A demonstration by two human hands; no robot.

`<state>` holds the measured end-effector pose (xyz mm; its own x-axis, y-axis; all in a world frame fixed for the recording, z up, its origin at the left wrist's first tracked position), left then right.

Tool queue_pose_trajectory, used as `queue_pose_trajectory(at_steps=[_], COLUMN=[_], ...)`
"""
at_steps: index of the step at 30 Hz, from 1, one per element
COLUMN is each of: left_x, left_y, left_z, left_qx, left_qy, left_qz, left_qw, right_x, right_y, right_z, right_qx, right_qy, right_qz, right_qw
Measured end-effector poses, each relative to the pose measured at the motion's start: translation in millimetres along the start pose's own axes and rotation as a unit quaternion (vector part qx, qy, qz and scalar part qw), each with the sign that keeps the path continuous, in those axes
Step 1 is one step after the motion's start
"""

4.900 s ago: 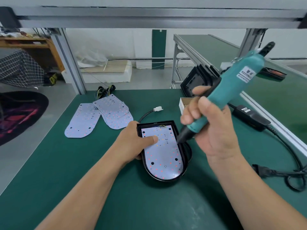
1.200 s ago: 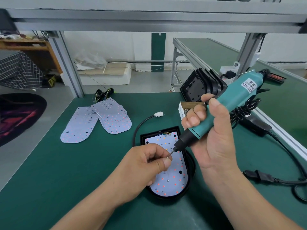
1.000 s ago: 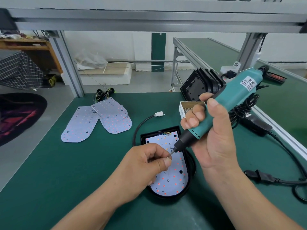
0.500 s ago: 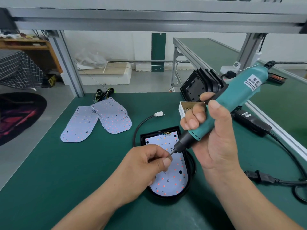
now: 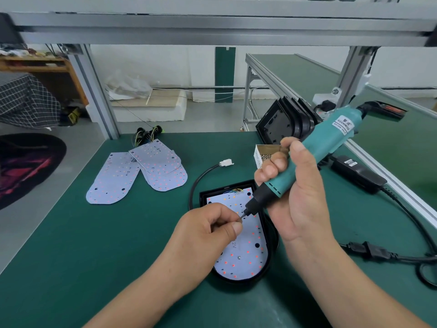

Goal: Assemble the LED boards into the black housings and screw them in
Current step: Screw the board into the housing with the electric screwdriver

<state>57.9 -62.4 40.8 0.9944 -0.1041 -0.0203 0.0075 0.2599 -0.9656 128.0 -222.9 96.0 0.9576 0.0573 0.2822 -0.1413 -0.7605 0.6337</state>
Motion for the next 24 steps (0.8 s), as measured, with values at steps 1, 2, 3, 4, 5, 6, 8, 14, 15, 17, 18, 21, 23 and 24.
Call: queue_pose_trajectory(at_steps=[1, 2, 3, 4, 5, 6, 8, 14, 15, 17, 18, 21, 23, 24], left_x=[0, 0, 0, 0, 0, 0, 0, 1, 3, 8, 11, 21, 30, 34], left_y=[-1, -3, -4, -5, -5, -6, -5, -5, -5, -1, 1, 9, 12, 13], left_z=[0, -1, -1, -2, -3, -3, -4, -4, 1, 21, 33, 58, 56, 51], left_qx=[-0.001, -0.001, -0.001, -0.002, -0.003, -0.004, -0.007, -0.006, -0.004, 0.019, 0.045, 0.161, 0.214, 0.222], left_qy=[-0.002, -0.003, -0.004, -0.003, -0.003, -0.004, -0.008, 0.004, -0.006, -0.062, -0.098, -0.152, -0.139, -0.128], left_qz=[-0.001, -0.003, -0.005, -0.005, -0.005, -0.004, -0.004, -0.021, -0.027, -0.032, -0.029, 0.014, 0.043, 0.049], left_qw=[1.000, 1.000, 1.000, 1.000, 1.000, 1.000, 1.000, 1.000, 1.000, 0.997, 0.994, 0.975, 0.966, 0.965], right_x=[1, 1, 2, 2, 3, 4, 5, 6, 7, 9, 11, 14, 16, 17], right_y=[-1, -2, -3, -4, -4, -5, -6, -3, -2, 3, 7, 18, 23, 24], right_z=[4, 8, 11, 14, 17, 19, 22, 26, 27, 29, 31, 39, 42, 44], right_qx=[0.011, 0.022, 0.031, 0.039, 0.046, 0.052, 0.062, 0.079, 0.078, 0.071, 0.068, 0.061, 0.043, 0.034], right_qy=[-0.014, -0.028, -0.041, -0.052, -0.060, -0.068, -0.079, -0.086, -0.087, -0.089, -0.092, -0.102, -0.109, -0.113], right_qz=[-0.001, -0.001, -0.002, -0.002, -0.002, -0.003, -0.006, -0.003, 0.000, 0.013, 0.021, 0.043, 0.055, 0.060], right_qw=[1.000, 0.999, 0.999, 0.998, 0.997, 0.996, 0.995, 0.993, 0.993, 0.993, 0.993, 0.992, 0.992, 0.991])
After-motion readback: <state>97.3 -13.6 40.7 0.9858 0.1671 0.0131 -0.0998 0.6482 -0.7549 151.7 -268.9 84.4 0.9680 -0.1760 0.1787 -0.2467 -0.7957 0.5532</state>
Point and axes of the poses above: each hand's wrist, its own x-axis towards the middle knuckle, its own z-axis out of the back of the hand, y = z × x, the point moved 9 cm from there along x, towards the middle knuckle, and after that the axes turned 3 degrees about y, right-handed, at the moved point
